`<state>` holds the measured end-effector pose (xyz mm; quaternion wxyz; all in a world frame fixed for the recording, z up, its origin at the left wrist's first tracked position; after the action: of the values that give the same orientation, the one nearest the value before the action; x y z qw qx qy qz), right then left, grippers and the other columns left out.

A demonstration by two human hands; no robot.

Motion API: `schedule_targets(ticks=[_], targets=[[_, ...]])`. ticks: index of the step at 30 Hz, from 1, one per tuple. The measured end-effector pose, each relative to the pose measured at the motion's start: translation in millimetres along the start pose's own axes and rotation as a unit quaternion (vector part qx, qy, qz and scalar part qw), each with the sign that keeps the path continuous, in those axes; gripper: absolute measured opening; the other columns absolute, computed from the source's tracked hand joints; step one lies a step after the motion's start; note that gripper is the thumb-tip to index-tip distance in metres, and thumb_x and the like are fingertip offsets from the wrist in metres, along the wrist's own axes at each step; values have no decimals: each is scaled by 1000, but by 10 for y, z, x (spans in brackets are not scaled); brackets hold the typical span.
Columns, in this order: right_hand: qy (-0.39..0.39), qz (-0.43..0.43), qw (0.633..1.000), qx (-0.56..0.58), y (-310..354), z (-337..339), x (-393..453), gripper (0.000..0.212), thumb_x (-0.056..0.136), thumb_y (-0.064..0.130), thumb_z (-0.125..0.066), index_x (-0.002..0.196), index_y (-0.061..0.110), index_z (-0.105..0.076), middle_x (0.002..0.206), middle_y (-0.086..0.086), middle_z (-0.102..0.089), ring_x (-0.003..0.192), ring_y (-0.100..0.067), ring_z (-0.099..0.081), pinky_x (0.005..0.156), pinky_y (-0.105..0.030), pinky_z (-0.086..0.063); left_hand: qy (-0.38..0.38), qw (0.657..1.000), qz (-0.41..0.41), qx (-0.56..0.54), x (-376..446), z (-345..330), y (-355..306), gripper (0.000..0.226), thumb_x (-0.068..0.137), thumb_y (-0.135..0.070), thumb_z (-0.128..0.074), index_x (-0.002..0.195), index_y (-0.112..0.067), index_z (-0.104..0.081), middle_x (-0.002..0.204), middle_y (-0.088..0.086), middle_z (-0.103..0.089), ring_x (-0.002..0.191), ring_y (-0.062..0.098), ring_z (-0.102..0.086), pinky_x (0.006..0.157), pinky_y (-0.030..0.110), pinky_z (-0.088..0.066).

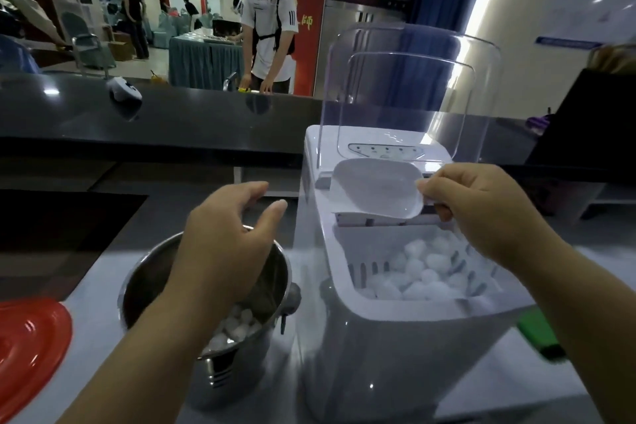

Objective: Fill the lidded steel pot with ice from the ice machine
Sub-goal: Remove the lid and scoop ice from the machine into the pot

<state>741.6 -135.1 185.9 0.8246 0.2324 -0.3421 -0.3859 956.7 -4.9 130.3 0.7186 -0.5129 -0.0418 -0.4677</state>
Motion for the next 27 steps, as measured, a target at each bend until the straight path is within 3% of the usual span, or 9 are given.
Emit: schedule_targets(ticks=[4, 6, 11, 14, 17, 20, 23, 27], targets=[[-14, 35, 989, -141, -132, 213, -34, 28, 84, 26, -59, 57, 19, -58, 56, 3, -57, 56, -15, -51, 54, -30, -41, 54, 998, 4, -21, 4, -311, -263, 54, 87, -38, -59, 135, -17, -48, 133, -2, -55, 121, 13, -50, 100, 27, -38], [-18, 44, 977, -207, -200, 298, -31, 24, 80, 33, -56, 60, 21, -58, 58, 4, -59, 58, -16, -54, 56, -31, -45, 80, 996, 7, -23, 18, -463, -352, 57, 89, -41, -55, 140, -19, -41, 138, -2, -50, 120, 10, -48, 96, 24, -36], [-11, 112, 919, -377, -254, 398, 20, 24, 79, 34, -51, 62, 19, -58, 57, 2, -56, 54, -19, -51, 50, -27, -44, 131, 991, 21, 28, 66, -768, -391, 65, 92, -42, -49, 147, -15, -27, 150, 2, -35, 136, 19, -34, 107, 31, -30], [15, 198, 860, -471, -209, 360, 49, 22, 75, 25, -61, 55, 15, -56, 51, 1, -51, 48, -21, -47, 43, -21, -39, 134, 990, 32, 42, 96, -842, -354, 58, 93, -38, -49, 143, -14, -31, 148, 5, -38, 134, 23, -36, 108, 37, -34], [76, 246, 827, -499, -158, 230, 67, 28, 62, 15, -69, 48, 16, -44, 43, 4, -43, 39, -20, -41, 41, -16, -30, 132, 990, 34, 40, 119, -878, -317, 52, 93, -34, -49, 139, -13, -36, 143, 6, -43, 130, 24, -40, 106, 42, -38], [139, 286, 802, -505, -170, 33, 58, 31, 65, 19, -64, 52, 20, -36, 43, 6, -41, 38, -18, -39, 43, -16, -29, 121, 992, 22, 31, 115, -892, -338, 41, 94, -28, -50, 131, -13, -42, 131, 3, -52, 117, 21, -50, 95, 34, -45], [173, 239, 812, -503, -226, -47, 120, 29, 84, 34, -47, 61, 18, -40, 57, 5, -43, 49, -12, -37, 48, -21, -30, 108, 994, 12, 17, 108, -880, -343, 31, 94, -23, -50, 124, -15, -47, 122, 0, -55, 103, 13, -50, 83, 25, -40], [251, 119, 850, -448, -385, -126, 177, 30, 86, 40, -48, 64, 20, -50, 59, 3, -46, 54, -14, -39, 49, -25, -32, 111, 994, 25, 1, 105, -872, -272, 45, 95, -24, -47, 138, -16, -39, 138, 1, -48, 126, 17, -44, 104, 37, -39]])
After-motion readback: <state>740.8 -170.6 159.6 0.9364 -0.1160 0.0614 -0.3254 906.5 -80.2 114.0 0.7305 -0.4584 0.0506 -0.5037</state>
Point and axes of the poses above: each hand's wrist, its own x-axis towards the middle knuckle, its own z-axis out of the back of the hand, y = z × x, the point moved 5 cm from there along x, towards the middle knuckle
